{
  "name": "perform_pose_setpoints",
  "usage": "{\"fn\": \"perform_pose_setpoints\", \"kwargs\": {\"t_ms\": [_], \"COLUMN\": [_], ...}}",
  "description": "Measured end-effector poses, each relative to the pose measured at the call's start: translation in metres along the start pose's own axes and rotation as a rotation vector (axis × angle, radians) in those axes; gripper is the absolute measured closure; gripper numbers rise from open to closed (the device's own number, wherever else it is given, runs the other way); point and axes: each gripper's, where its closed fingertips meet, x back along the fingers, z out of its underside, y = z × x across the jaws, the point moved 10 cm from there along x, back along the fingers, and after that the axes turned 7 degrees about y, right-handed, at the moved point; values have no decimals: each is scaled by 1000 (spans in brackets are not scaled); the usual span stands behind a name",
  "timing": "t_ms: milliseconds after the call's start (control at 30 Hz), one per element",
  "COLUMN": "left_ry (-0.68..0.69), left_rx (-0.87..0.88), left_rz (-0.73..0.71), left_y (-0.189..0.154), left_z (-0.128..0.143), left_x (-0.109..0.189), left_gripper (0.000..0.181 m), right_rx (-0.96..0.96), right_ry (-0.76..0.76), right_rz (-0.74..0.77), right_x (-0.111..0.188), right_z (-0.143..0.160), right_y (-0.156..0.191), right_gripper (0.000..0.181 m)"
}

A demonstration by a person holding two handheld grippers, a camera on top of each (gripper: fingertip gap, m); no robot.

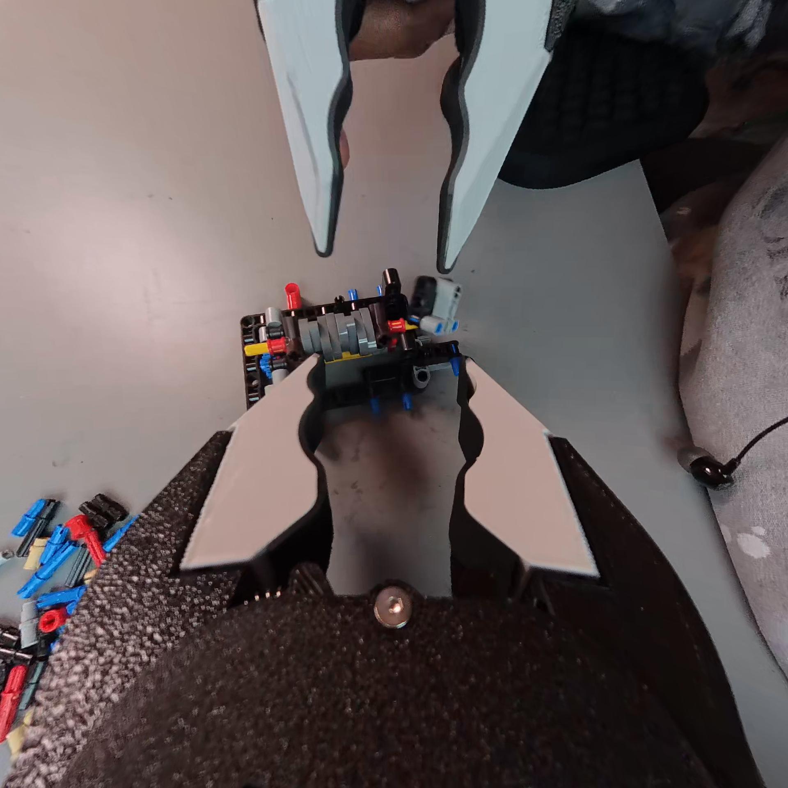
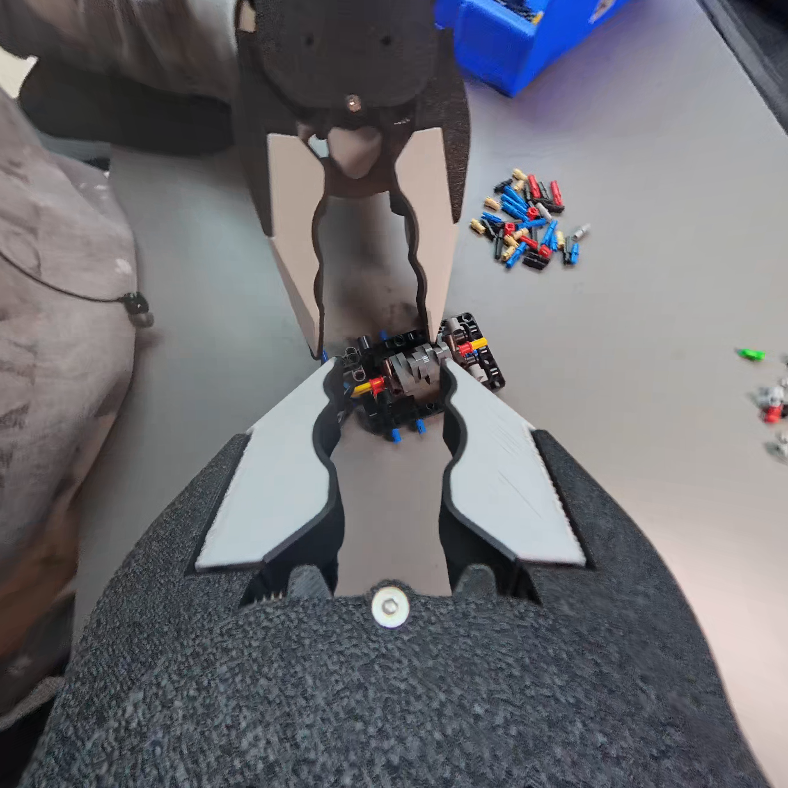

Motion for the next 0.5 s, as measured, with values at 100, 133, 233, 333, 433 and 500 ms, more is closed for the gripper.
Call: {"fn": "perform_pose_setpoints", "kwargs": {"t_ms": [100,133,233,333,433,500], "left_ry": [1,1,-30,-71,-91,-92], "left_rx": [43,47,63,115,146,158], "left_rz": [-31,-40,-56,-76,-102,-116], "left_y": [-2,-3,-1,5,8,10], "left_z": [-1,-1,0,4,10,13], "left_x": [-1,0,11,23,29,31], "left_gripper": [120,120,121,125,126,126], "right_rx": [-244,-307,-420,-474,-486,-488], "right_ry": [34,45,63,21,-14,-51], "right_rz": [110,137,221,237,250,275], "right_x": [-6,-10,-21,-31,-27,-16], "right_z": [2,4,9,12,11,7], "right_y": [11,16,31,36,30,26], "right_gripper": [129,126,118,122,122,125]}}
